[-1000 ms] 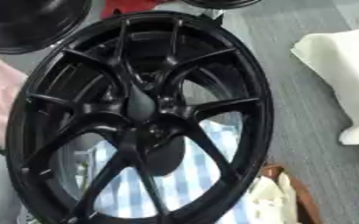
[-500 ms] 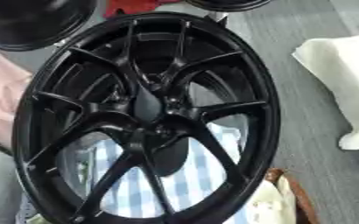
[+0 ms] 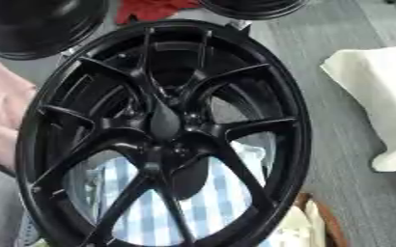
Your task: Pull the pin out of the wheel hub.
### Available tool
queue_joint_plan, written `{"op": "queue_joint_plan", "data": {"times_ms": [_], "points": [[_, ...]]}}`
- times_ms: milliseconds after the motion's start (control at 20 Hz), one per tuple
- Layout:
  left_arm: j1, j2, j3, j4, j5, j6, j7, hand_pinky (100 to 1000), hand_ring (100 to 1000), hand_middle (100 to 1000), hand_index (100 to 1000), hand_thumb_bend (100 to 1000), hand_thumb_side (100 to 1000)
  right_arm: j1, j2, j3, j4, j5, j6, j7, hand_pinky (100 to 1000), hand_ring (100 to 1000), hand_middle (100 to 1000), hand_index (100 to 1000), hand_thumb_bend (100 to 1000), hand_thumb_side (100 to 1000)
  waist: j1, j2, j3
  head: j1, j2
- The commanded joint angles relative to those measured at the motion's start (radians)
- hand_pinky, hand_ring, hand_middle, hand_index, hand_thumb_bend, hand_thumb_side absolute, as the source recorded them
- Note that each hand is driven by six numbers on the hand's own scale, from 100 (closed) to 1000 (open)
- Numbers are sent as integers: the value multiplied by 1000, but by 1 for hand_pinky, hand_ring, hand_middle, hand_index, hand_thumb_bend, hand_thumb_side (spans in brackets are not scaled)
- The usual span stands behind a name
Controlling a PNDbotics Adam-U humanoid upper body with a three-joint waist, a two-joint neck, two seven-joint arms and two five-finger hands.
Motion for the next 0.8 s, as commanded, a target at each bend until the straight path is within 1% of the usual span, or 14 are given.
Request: {"op": "queue_joint_plan", "data": {"times_ms": [50, 100, 150, 250, 300, 350, 400, 450, 500, 650, 800], "points": [[-1, 32, 18, 4, -65, 5, 43, 911, 814, 830, 943, 462, 536, -1, -8, -11, -12, -8, -3, 0, 799, 711, 652, 665, 100, 333, 1, -22, 2, 3, -15], [-1, 30, 18, 4, -74, 6, 50, 908, 810, 826, 936, 433, 569, -1, -9, -11, -12, -9, -3, 0, 799, 711, 652, 665, 100, 333, 0, -22, 2, 4, -15], [-1, 29, 18, 3, -76, 7, 53, 907, 808, 824, 933, 416, 580, -1, -9, -11, -12, -9, -3, 0, 799, 711, 652, 665, 100, 333, 1, -22, 3, 4, -15], [-2, 26, 19, -2, -63, 6, 54, 896, 794, 808, 913, 308, 584, -1, -10, -11, -12, -9, -3, 0, 799, 711, 652, 665, 100, 332, 1, -23, 4, 4, -14], [-4, 24, 21, -6, -48, 7, 58, 887, 776, 788, 885, 210, 598, -1, -11, -10, -12, -8, -3, 0, 799, 711, 652, 665, 100, 332, 1, -23, 4, 4, -13], [-8, 22, 27, -12, -24, 10, 70, 869, 747, 754, 844, 100, 583, 0, -12, -10, -12, -8, -3, 0, 799, 711, 652, 665, 100, 332, 1, -24, 5, 3, -12], [-11, 20, 34, -21, 3, 17, 95, 857, 718, 723, 811, 100, 569, 1, -12, -10, -12, -7, -3, 0, 799, 711, 652, 665, 100, 332, 1, -24, 6, 1, -12], [-14, 17, 41, -37, 36, 27, 131, 852, 698, 707, 800, 100, 571, 2, -12, -9, -12, -7, -3, -1, 799, 712, 652, 665, 100, 331, 0, -24, 6, 0, -12], [-16, 13, 46, -60, 70, 35, 167, 849, 673, 690, 792, 100, 615, 2, -12, -9, -12, -6, -3, -1, 799, 712, 653, 666, 100, 330, 0, -24, 7, 0, -13], [-21, -15, 70, -192, 262, 38, 307, 850, 647, 681, 780, 100, 630, 4, -15, -9, -12, -3, -7, -3, 798, 712, 653, 666, 100, 326, -2, -25, 11, 0, -13], [1, -53, 80, -357, 442, 39, 450, 850, 644, 678, 774, 100, 644, 4, -19, -8, -12, -1, -11, -4, 798, 712, 654, 666, 100, 324, -3, -24, 14, 3, -11]]}}
